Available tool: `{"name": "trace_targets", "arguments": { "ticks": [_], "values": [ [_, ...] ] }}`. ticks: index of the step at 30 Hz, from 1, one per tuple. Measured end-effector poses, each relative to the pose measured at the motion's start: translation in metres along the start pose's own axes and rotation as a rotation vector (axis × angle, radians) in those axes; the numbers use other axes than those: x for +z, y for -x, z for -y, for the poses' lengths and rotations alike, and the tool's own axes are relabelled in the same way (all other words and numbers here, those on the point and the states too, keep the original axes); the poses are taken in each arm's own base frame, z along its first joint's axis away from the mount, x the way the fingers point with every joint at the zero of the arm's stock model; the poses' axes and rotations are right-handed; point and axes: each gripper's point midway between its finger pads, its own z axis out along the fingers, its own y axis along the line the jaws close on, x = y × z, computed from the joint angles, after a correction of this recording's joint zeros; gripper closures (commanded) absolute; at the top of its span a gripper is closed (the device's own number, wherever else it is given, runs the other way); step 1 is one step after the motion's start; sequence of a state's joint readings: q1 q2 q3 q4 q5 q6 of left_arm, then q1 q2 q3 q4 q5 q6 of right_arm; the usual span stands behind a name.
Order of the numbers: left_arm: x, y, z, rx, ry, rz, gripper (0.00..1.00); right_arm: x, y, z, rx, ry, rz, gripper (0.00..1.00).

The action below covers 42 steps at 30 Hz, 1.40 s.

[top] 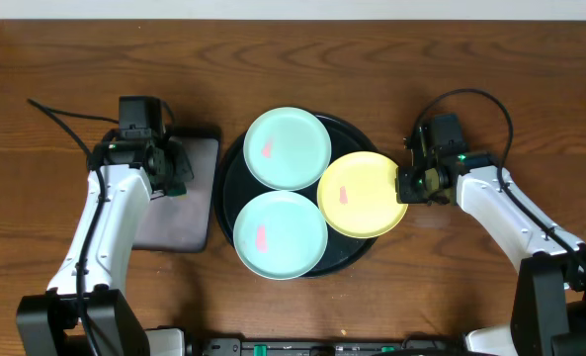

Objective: Clean dirty plates on tray and stack at the side
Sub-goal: 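Lift the green sponge with the left gripper above the holder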

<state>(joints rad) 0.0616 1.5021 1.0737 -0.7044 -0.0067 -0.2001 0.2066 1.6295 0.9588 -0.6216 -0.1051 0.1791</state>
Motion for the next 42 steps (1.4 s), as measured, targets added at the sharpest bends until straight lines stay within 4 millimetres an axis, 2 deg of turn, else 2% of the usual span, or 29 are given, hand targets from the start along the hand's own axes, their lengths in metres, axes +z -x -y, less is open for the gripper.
{"name": "trace_targets", "arguments": {
  "ticks": [5,10,19,30,37,42],
  "values": [
    [-0.003,0.014,0.004,0.014,-0.016,0.061,0.92,0.000,0.000,0.000,0.000,0.000,0.001,0.99],
    [-0.013,0.019,0.004,0.012,-0.025,0.096,0.93,0.000,0.000,0.000,0.000,0.000,0.001,0.99],
    [-0.044,0.039,0.004,0.020,-0.035,0.232,0.93,0.000,0.001,0.000,0.000,0.000,0.002,0.99],
    [-0.048,0.041,0.000,0.057,-0.012,0.251,0.93,0.000,0.000,-0.001,0.000,0.004,0.002,0.99],
    [-0.046,0.029,0.002,0.068,-0.027,0.194,0.92,0.000,0.001,-0.001,0.000,0.005,0.002,0.99],
    [-0.060,0.032,0.012,0.088,-0.070,0.122,0.92,0.000,0.001,-0.002,-0.001,0.009,0.004,0.99]
  ]
}}
